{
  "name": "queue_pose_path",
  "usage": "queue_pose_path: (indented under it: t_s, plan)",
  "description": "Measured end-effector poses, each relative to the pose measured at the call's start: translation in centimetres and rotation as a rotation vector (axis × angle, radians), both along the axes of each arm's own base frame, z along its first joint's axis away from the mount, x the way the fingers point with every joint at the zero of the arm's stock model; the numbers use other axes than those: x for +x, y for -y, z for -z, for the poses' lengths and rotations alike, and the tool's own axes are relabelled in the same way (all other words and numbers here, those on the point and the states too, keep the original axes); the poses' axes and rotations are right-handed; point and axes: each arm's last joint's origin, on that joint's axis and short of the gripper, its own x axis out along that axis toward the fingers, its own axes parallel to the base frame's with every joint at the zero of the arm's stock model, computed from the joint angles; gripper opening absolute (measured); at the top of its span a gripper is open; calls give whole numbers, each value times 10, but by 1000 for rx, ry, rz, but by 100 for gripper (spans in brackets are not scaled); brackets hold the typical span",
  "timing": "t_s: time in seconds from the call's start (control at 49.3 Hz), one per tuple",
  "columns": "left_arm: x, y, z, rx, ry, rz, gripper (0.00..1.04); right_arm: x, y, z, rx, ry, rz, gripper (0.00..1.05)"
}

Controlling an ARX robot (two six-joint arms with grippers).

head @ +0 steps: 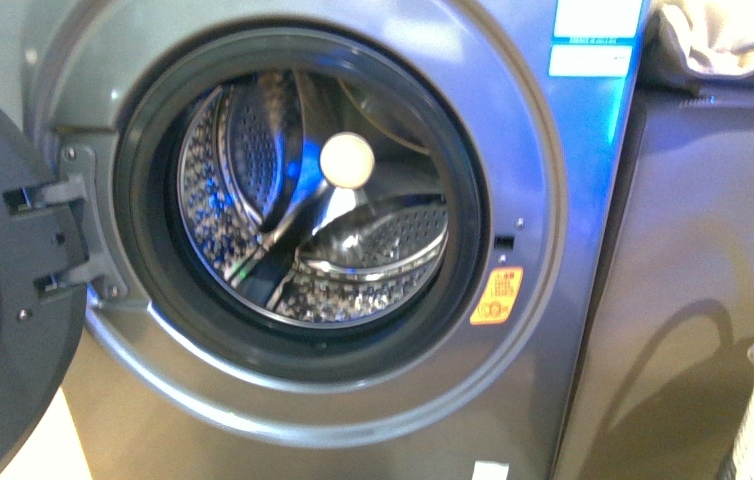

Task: Put clothes into washing machine

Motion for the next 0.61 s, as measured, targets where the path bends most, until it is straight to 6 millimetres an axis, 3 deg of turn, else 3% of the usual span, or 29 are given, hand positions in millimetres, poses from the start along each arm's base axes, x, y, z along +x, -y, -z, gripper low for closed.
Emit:
queue_pose_path:
  t_s: [0.243, 0.385, 0.608]
  plan:
    - [0, 0, 0, 0, 0, 0, 98, -16, -23, -104, -111, 231, -84, 13]
    - [0, 0, 0, 0, 0, 0, 98, -24, -37, -186, -195, 399, -138, 13]
    - [0, 0, 0, 0, 0, 0, 98, -22, -59, -261, -263, 524, -202, 13]
